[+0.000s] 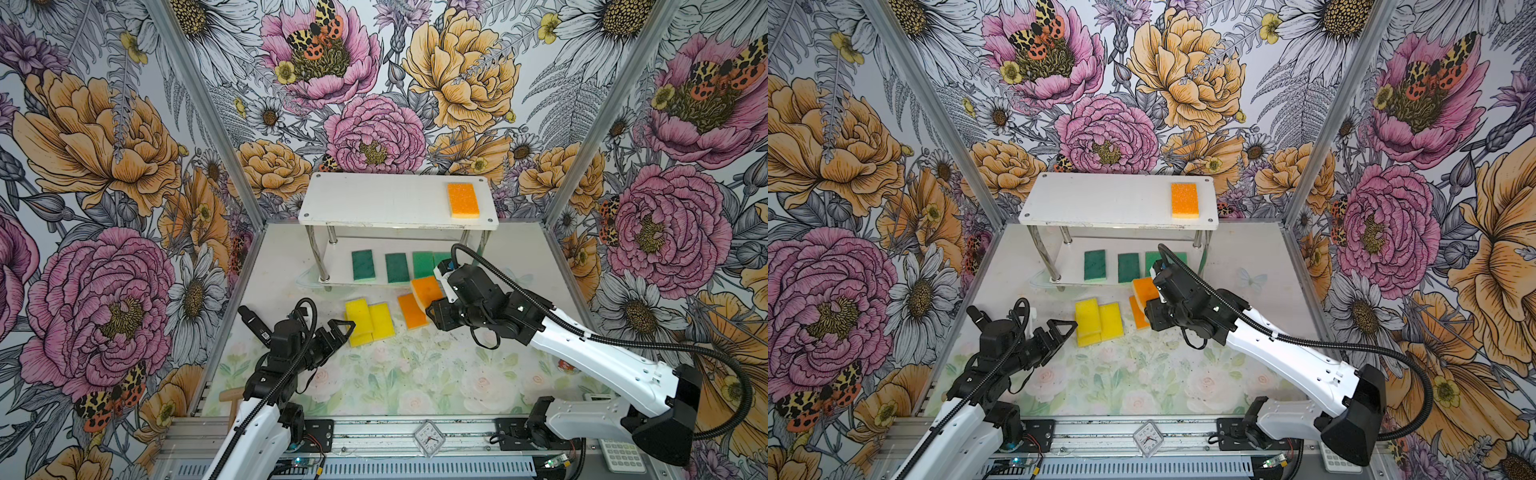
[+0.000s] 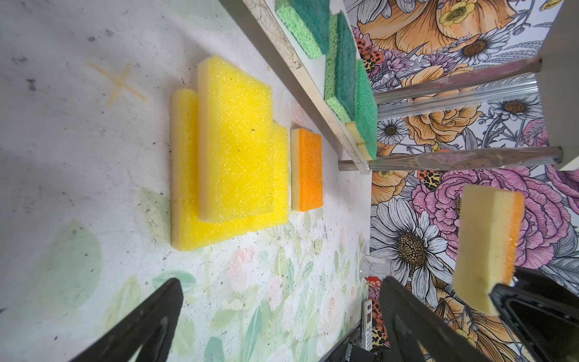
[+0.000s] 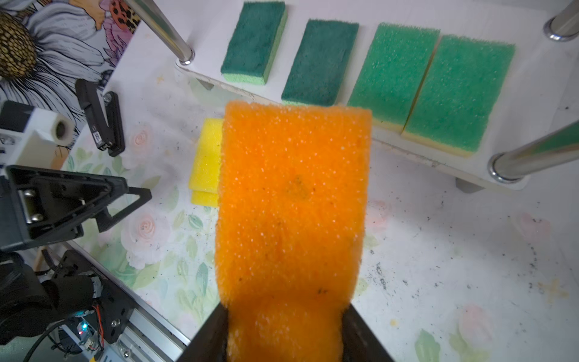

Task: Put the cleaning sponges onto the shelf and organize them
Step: 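Lift the orange sponge with the right gripper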

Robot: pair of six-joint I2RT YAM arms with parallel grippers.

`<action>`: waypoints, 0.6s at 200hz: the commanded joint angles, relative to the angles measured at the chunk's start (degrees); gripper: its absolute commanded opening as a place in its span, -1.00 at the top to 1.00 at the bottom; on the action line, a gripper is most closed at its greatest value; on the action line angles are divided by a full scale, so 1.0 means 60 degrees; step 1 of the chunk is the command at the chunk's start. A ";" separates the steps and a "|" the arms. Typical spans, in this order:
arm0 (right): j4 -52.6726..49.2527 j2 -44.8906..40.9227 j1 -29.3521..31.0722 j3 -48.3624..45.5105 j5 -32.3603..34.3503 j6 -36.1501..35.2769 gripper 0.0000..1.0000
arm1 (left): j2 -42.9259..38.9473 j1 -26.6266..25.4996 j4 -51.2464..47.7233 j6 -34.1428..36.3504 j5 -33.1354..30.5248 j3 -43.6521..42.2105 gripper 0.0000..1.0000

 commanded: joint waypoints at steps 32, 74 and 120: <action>-0.1219 -0.0444 0.0062 0.1128 0.0035 -0.0050 -0.02 | -0.0009 0.0076 0.0060 0.0143 0.0003 0.0066 -0.98; -0.1795 -0.0460 0.0120 0.1854 0.0156 -0.0248 0.00 | -0.0009 0.0093 0.0053 0.0144 -0.0007 0.0058 -0.98; -0.2236 -0.0288 0.0187 0.2895 0.0127 -0.0560 0.01 | -0.0015 0.0089 0.0050 0.0158 0.0021 0.0042 -0.98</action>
